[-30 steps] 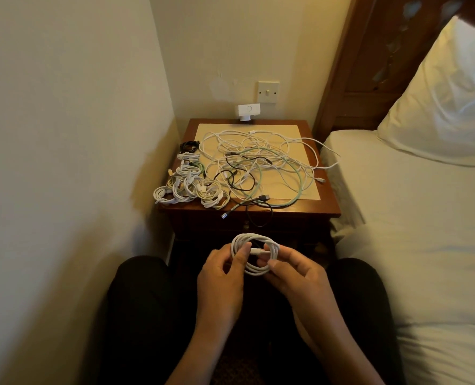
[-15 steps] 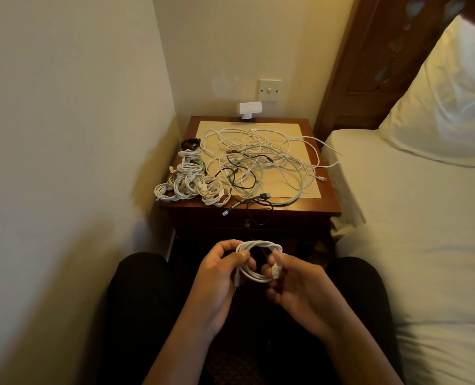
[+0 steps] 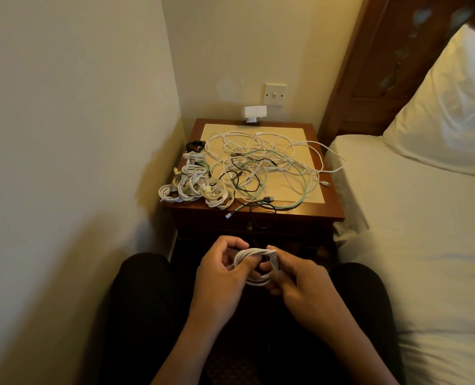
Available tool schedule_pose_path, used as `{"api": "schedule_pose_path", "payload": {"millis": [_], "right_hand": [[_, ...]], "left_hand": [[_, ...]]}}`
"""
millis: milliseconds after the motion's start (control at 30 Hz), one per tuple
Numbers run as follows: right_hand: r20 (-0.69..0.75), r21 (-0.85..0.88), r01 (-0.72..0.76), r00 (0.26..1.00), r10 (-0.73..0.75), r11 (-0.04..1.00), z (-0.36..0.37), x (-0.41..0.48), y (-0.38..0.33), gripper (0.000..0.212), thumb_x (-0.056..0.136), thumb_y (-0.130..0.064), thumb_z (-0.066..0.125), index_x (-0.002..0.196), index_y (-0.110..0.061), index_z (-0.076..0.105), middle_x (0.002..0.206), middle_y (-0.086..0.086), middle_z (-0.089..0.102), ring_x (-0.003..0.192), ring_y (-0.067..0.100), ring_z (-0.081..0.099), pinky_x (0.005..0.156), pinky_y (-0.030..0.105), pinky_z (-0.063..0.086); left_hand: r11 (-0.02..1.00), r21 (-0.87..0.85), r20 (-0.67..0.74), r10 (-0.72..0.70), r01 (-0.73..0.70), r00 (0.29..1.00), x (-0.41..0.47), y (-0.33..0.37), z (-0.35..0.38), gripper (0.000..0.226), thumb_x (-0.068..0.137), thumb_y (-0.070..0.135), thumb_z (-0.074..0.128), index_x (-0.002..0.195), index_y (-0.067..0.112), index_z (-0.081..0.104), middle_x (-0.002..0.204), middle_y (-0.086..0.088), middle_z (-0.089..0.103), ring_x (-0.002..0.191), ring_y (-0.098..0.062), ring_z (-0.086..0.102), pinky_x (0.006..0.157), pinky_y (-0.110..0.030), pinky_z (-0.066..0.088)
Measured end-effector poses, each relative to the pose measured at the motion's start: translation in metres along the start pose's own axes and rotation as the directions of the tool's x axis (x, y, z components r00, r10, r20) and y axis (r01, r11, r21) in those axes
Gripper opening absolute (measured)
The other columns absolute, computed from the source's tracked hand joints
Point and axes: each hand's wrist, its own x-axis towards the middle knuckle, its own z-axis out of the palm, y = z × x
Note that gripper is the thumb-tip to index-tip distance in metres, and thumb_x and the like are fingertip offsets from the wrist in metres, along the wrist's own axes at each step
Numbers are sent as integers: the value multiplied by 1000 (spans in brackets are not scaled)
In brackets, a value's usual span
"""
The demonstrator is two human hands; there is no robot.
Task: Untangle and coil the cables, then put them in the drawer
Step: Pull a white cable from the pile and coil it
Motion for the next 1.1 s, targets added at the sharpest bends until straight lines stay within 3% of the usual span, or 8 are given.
{"api": "schedule_pose_path", "payload": {"millis": [100,200,300,433,567,900,967,1100], "right_hand": [[2,-39,-11,1000,11,999,-3,0,6,48,103,-16,58,139,-48,55,106,-19,71,95,3,69,86,35,62],[12,161,-1,1000,-1,987,-3,-2,11,40,100,-16,65,126,-46,67,109,-17,76,101,8,72,93,40,59],[3,541,-71,997,83,838,-1,-4,10,30,95,-17,69,123,-25,72,109,-4,79,104,15,75,94,39,58],[141,850,-235,964,226,471,5,2,9,33,86,-22,68,116,-11,74,109,12,78,103,24,75,84,37,59],[234,920,-294,942,240,259,9,9,9,31,90,-15,67,118,-4,74,110,16,76,100,26,74,75,33,62],[299,927,-323,943,147,189,-3,17,16,40,84,-3,68,124,-1,70,117,18,73,105,28,74,79,36,62],[261,925,-296,951,168,238,-2,18,14,37,83,-5,71,121,-3,72,115,17,75,100,25,75,75,33,62],[5,794,-144,973,231,591,1,15,9,26,86,-10,75,112,-13,75,106,8,78,100,24,75,80,33,59]], "left_hand": [[992,103,93,60,-69,994,-5,2,-2,16,92,14,73,103,25,70,92,3,74,81,-14,74,73,-28,61],[948,-275,201,-108,162,974,-3,8,-5,22,89,12,73,111,12,69,86,-8,72,69,-20,68,73,-35,54],[602,-702,279,-259,380,925,3,6,-4,22,90,11,62,111,3,62,74,-7,54,53,-13,45,71,-34,41],[303,-842,330,-366,447,870,6,7,0,10,97,13,57,103,5,57,66,-2,39,48,-11,30,63,-30,34],[348,-839,287,-371,419,883,10,10,0,19,100,16,50,108,2,61,68,-6,48,53,-13,36,66,-32,38],[194,-892,334,-327,409,884,12,12,-1,26,96,9,55,121,7,63,91,-16,70,56,-8,62,64,-31,62],[278,-886,266,-351,371,898,12,6,2,20,103,7,51,117,9,64,92,-15,71,58,-8,62,66,-31,61],[643,-694,96,-365,325,926,9,-5,5,25,102,12,54,123,6,65,103,-17,75,78,-21,71,84,-40,56]]}}
